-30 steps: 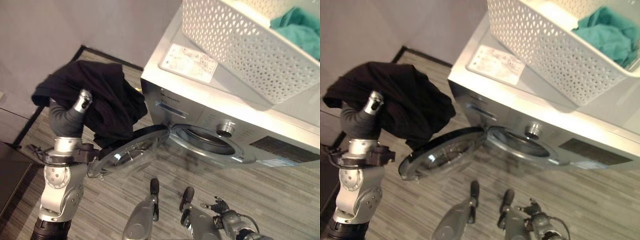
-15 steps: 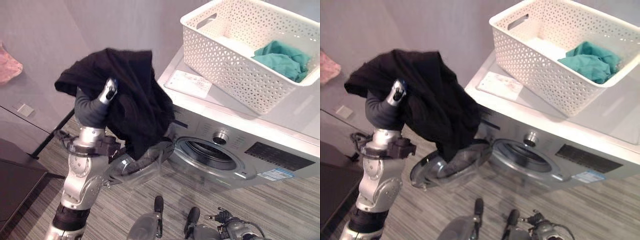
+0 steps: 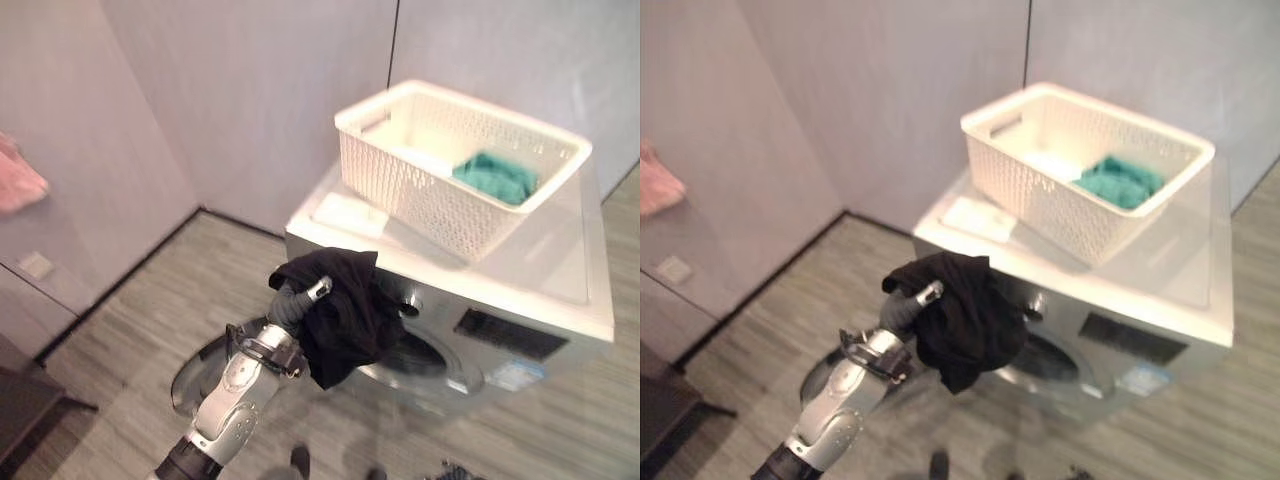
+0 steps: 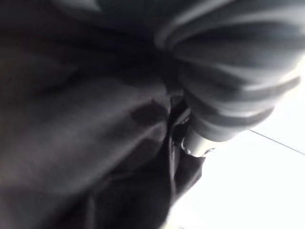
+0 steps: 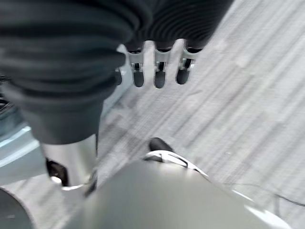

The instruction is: Grab the laundry basket,head to the washer,open it,put in the laundry and shut it.

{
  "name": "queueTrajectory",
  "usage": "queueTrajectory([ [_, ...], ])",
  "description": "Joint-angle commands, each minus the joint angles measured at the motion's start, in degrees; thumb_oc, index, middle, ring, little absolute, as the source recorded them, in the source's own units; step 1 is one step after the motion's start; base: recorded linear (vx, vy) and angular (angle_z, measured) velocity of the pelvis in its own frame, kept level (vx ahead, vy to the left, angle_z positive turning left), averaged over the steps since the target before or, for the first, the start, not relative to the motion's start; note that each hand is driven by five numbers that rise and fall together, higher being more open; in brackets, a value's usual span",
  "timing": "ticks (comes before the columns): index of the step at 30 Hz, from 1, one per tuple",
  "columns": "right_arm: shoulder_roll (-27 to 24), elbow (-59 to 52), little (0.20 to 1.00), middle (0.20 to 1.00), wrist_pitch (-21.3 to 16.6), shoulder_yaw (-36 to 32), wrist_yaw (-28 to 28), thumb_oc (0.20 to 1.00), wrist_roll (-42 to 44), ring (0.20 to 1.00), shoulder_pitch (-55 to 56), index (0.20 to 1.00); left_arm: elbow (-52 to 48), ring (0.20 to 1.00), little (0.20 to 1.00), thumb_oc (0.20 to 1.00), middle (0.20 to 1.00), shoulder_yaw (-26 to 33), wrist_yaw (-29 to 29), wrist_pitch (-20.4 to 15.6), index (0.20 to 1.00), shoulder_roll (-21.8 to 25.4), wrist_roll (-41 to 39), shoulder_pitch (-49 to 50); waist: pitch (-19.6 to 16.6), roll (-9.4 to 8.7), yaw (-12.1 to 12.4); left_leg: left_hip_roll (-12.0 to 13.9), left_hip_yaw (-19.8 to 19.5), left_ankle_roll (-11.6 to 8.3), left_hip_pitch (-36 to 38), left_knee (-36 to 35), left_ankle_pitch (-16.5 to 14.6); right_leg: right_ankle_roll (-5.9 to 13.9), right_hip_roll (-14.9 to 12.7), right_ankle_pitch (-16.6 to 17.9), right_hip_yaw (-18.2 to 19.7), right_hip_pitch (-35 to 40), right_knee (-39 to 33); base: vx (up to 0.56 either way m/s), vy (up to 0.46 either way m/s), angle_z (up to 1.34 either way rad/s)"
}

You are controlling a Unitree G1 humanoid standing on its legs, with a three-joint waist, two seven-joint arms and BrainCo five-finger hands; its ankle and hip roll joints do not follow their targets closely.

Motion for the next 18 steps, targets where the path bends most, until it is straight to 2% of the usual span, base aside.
queueTrajectory([
  [1,1.9,-1.2,1.0,1.0,-1.1,3.3,-2.6,1.0,2.2,1.0,-4.1,1.0,-3.4,0.2,0.2,0.2,0.2,-3.3,-3.1,-0.9,0.2,-2.2,2.5,-4.3,4.8,3.23,-0.4,0.1,2.4,0.72,-6.5,-0.9,4.2,-0.17,-1.8,-12.1,1.3,-3.8,12.1,-0.34,0.001,-0.05],
  [3,2.0,-1.5,1.0,1.0,-1.1,4.3,-3.6,1.0,2.9,1.0,-6.5,1.0,-1.1,0.2,0.2,0.2,0.2,-5.4,-2.5,-0.5,0.2,-3.2,2.4,-4.7,6.4,3.64,-0.5,0.1,2.5,0.9,-9.6,1.0,4.0,-0.23,-2.1,-12.0,1.9,-7.3,14.0,-0.24,-0.006,-0.08],
  [4,3.0,-3.3,1.0,1.0,-1.6,7.0,-5.8,1.0,4.8,1.0,-10.8,1.0,6.5,0.2,0.2,0.2,0.2,-10.6,-0.6,0.7,0.2,-6.3,2.1,-4.9,8.7,3.75,-0.5,0.0,2.9,1.21,-14.3,3.6,3.7,-0.45,-2.7,-12.3,2.6,-12.5,16.8,-0.19,-0.021,-0.12],
  [8,4.6,-5.8,1.0,1.0,-2.0,9.9,-8.1,1.0,7.3,1.0,-15.1,1.0,14.9,0.2,0.2,0.2,0.2,-13.6,3.8,0.2,0.2,-10.0,3.8,-9.2,11.8,2.97,-1.2,0.0,3.2,1.59,-18.3,4.3,3.9,-0.48,-3.1,-12.3,3.8,-18.1,18.7,-0.08,-0.02,-0.13],
  [10,4.9,-6.9,1.0,1.0,-2.2,11.4,-9.6,1.0,7.7,1.0,-16.4,1.0,18.5,0.2,0.2,0.2,0.2,-12.9,7.3,-1.2,0.2,-12.4,4.4,-14.4,13.3,2.39,-2.1,-0.1,3.7,1.81,-21.0,4.7,3.9,-0.54,-3.5,-12.2,4.0,-21.5,19.9,-0.01,-0.023,-0.17],
  [14,5.2,-7.0,1.0,1.0,-2.2,12.0,-10.9,1.0,8.2,1.0,-17.0,1.0,22.0,0.2,0.2,0.2,0.2,-10.9,11.0,-3.0,0.2,-15.1,3.7,-20.9,13.9,1.8,-3.1,-0.3,4.3,1.81,-22.9,4.3,4.3,-0.66,-3.6,-12.3,4.2,-23.8,20.6,0.05,0.009,-0.02],
  [15,5.4,-7.0,1.0,1.0,-2.5,12.3,-11.8,1.0,8.4,1.0,-17.3,1.0,24.2,0.2,0.2,0.2,0.2,-9.1,13.9,-4.4,0.2,-17.0,3.4,-26.0,14.4,1.17,-4.0,-0.3,5.0,1.85,-24.2,4.0,4.3,-0.66,-3.8,-12.2,4.6,-25.5,21.1,0.08,0.031,-0.03],
  [18,5.7,-7.2,1.0,1.0,-2.9,12.3,-12.8,1.0,9.0,1.0,-17.6,1.0,25.3,0.2,0.2,0.2,0.2,-7.1,16.6,-5.9,0.2,-17.9,3.0,-30.3,14.8,0.58,-4.8,-0.3,5.5,1.88,-25.3,4.2,4.1,-0.57,-3.9,-12.2,5.0,-27.0,21.6,0.07,0.026,-0.04],
])
